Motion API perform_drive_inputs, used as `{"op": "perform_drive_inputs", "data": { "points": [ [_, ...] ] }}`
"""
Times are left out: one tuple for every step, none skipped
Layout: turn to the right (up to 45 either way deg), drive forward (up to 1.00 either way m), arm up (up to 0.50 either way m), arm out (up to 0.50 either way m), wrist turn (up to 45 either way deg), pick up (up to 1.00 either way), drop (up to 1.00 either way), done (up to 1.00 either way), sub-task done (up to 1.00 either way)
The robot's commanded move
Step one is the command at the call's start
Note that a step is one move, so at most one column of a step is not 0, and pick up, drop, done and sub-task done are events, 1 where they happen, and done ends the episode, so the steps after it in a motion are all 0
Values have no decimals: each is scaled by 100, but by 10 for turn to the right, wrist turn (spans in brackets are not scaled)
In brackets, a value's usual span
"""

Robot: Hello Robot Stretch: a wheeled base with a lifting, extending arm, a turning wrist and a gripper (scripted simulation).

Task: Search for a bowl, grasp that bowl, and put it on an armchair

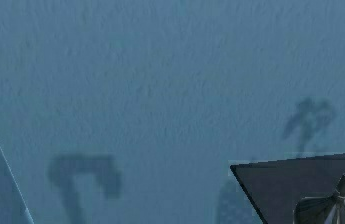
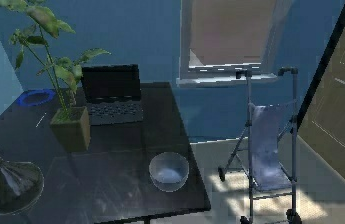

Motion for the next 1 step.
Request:
{"op": "perform_drive_inputs", "data": {
  "points": [
    [0, 0, 50, 0, 0, 0, 0, 0, 0]
  ]
}}
